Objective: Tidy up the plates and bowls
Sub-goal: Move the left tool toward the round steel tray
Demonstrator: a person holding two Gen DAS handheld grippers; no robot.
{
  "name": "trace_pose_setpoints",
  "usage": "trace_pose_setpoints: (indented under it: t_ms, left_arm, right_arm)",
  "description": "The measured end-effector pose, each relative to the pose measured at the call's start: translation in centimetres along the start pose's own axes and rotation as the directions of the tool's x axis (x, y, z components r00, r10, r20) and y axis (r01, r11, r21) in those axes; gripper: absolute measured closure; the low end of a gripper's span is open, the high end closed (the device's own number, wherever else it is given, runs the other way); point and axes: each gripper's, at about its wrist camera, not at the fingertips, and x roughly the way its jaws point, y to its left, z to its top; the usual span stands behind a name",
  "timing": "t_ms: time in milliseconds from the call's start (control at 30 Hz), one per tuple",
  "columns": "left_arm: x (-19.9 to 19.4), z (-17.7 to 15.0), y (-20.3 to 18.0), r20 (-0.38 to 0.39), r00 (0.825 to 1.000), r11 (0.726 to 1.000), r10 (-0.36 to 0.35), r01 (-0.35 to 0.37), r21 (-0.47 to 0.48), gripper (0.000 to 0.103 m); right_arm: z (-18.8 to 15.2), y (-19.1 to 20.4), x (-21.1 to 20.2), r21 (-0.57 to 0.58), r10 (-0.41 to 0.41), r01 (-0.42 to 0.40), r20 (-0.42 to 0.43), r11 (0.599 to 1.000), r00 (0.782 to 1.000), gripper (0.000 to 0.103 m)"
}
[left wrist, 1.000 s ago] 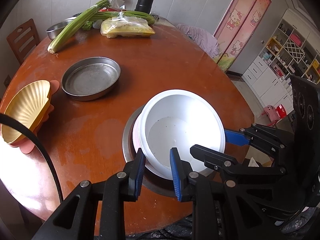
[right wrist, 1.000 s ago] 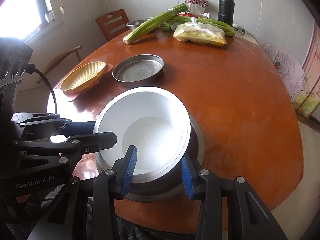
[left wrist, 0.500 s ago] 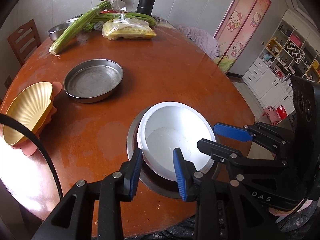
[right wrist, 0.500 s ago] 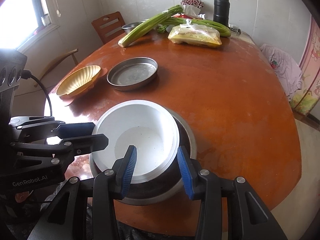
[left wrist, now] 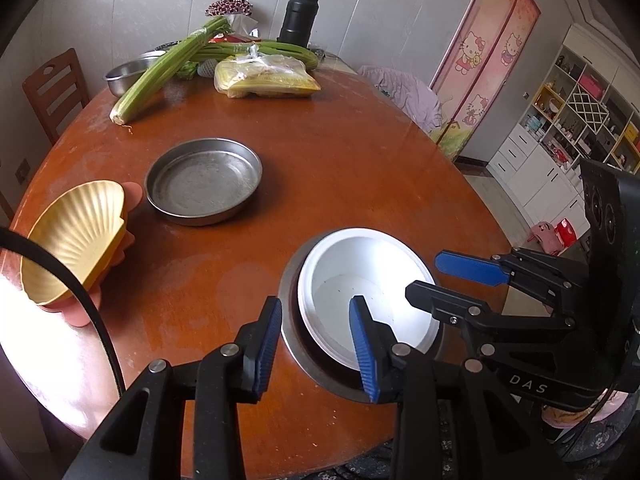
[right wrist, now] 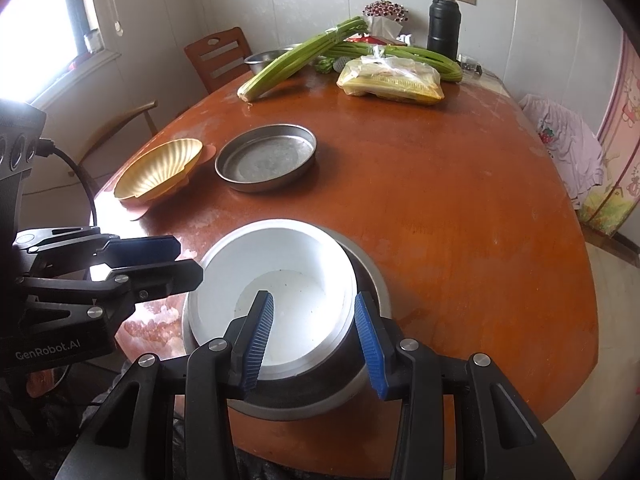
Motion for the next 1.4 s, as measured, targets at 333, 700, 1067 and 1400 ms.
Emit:
trace_pose_setpoints:
  t_ms: [333, 700, 1067, 1400]
  left_arm:
    - [-0.7, 1.0, 0.2, 0.031, 0.998, 0.998, 0.052, -0.053, 0.044, 0.065]
    - [-1.8, 3.2, 3.3, 0.078, 0.992, 0.995, 0.099, -0.101, 0.022, 0.061]
    - [-2.9, 6.9, 9.0, 0.111, 0.983, 0.988, 0.148, -0.143, -0.054, 0.06]
    - [-2.5, 9.7, 12.0, 0.112, 0.981, 0.985, 0.161, -0.152, -0.083, 0.055]
  right_arm:
    - [1.8, 0.5, 0.2, 0.009, -0.004, 0.004, 0.016, 1.0, 1.0, 0.059]
    - [6.4, 1.9, 1.1, 0.004, -0.004, 0.004, 0.051, 1.0, 0.999, 0.057]
    - [11.3, 3.5, 2.5, 0.001, 0.006, -0.007, 0.067, 1.0, 0.998, 0.057]
    - [14.5, 4.1, 3.0, 0.012, 0.014, -0.015, 0.08, 1.0, 0.997, 0.057]
